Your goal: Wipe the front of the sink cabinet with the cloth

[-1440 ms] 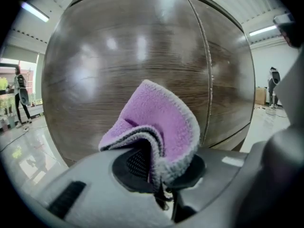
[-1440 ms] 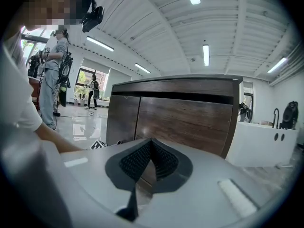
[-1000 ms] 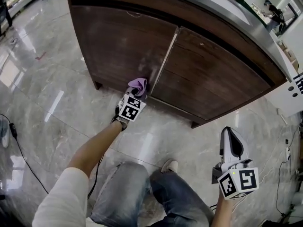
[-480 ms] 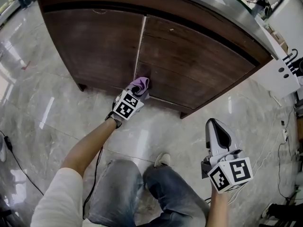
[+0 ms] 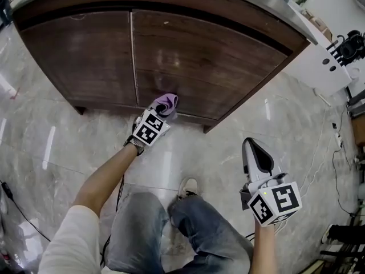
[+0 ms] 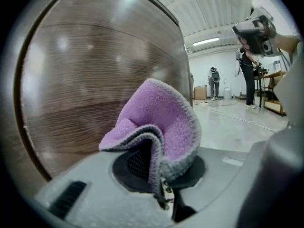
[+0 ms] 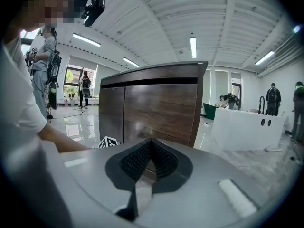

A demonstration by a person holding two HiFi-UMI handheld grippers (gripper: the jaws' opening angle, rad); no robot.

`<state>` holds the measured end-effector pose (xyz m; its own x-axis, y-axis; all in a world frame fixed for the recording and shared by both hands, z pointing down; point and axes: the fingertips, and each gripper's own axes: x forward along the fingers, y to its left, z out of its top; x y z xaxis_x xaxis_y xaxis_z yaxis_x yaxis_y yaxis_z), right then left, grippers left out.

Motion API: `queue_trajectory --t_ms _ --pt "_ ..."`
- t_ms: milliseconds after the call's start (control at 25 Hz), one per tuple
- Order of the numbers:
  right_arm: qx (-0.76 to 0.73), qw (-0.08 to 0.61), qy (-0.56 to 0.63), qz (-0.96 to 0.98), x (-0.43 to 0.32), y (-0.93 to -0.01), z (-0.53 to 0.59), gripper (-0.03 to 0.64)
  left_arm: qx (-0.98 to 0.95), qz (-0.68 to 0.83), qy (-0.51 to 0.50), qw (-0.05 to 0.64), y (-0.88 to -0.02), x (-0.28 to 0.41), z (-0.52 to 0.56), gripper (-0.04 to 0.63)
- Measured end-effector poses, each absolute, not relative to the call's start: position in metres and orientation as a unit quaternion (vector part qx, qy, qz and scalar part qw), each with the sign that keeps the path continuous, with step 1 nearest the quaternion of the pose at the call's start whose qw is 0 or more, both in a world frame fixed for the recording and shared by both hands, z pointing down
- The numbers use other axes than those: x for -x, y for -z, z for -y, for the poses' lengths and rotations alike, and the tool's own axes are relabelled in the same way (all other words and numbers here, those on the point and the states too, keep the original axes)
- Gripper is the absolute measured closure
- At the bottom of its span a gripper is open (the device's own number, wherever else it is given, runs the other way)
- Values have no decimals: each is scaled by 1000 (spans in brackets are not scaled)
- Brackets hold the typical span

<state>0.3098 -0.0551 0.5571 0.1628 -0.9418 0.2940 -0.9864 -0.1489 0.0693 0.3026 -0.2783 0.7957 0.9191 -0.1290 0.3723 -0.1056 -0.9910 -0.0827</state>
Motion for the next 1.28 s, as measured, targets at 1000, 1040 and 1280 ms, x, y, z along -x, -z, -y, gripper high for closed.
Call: queue_trajectory --t_ms 1000,1040,1280 --pt "-805 79 -128 574 -364 -573 -17 609 979 87 179 38 -812 -449 146 545" --pt "-807 78 -129 571 -366 -573 -21 609 979 91 180 38 -813 -453 142 545" --pt "-824 73 -133 546 -380 -577 -41 609 978 123 164 41 -806 -479 111 545"
